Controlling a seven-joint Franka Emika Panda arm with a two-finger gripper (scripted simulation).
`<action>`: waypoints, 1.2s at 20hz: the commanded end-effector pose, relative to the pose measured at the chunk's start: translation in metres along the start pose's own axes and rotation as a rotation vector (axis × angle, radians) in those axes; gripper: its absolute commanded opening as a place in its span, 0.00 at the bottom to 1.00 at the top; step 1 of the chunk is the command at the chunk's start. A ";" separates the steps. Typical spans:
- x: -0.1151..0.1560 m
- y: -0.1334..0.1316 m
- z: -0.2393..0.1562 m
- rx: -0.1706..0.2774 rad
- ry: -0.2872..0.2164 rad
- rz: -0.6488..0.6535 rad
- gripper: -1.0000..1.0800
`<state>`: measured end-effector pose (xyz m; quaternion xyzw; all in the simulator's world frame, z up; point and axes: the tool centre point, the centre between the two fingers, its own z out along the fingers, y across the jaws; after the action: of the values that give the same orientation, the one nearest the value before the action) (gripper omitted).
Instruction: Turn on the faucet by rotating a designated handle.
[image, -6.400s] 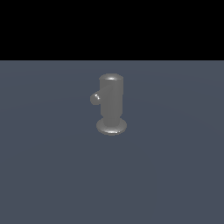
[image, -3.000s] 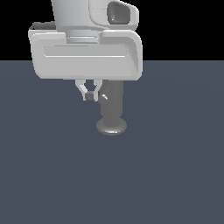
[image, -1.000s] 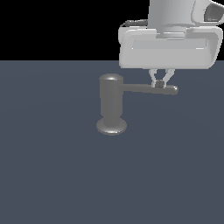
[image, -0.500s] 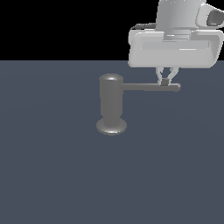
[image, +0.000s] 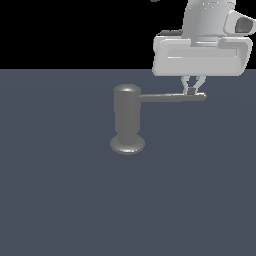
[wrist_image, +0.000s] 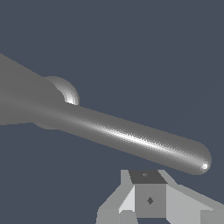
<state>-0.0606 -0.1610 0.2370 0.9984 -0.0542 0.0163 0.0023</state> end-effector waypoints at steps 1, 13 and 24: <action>0.001 0.014 0.013 0.001 -0.024 0.016 0.00; 0.034 0.011 0.001 0.005 -0.002 -0.020 0.00; 0.068 0.011 0.005 0.005 -0.008 -0.011 0.00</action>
<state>-0.0018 -0.1825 0.2371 0.9986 -0.0522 0.0125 0.0003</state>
